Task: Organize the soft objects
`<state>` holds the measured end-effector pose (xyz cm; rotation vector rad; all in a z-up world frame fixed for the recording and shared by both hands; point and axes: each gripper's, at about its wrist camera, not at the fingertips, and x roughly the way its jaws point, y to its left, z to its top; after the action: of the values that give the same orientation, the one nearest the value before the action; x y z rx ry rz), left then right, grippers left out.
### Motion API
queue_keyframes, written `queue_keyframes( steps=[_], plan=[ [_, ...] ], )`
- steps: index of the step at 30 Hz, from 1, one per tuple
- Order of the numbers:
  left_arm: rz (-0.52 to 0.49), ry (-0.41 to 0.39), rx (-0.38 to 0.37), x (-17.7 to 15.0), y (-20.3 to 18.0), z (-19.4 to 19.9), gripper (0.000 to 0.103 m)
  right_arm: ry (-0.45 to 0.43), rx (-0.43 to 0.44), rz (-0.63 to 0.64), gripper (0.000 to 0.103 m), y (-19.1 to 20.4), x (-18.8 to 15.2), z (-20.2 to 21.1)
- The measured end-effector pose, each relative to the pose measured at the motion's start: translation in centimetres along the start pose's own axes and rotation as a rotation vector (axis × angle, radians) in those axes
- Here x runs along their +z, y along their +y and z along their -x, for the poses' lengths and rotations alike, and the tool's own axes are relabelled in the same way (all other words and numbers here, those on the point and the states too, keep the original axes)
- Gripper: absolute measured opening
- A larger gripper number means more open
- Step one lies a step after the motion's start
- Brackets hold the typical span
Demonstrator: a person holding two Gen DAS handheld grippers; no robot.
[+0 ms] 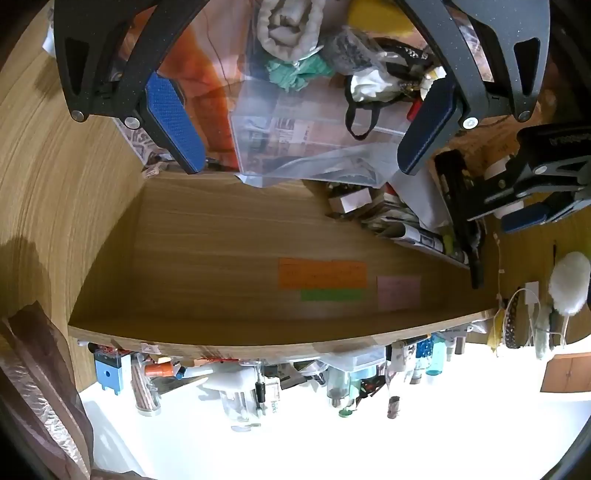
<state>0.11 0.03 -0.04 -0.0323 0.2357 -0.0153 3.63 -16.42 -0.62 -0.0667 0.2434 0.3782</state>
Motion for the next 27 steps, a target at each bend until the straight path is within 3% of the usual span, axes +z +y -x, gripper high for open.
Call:
queue_keyframes(
  steps=[27],
  plan=[
    [0.007, 0.001, 0.008, -0.2, 0.63, -0.57, 0.103, -0.01, 0.01, -0.03, 0.103, 0.08, 0.34, 0.46]
  ],
)
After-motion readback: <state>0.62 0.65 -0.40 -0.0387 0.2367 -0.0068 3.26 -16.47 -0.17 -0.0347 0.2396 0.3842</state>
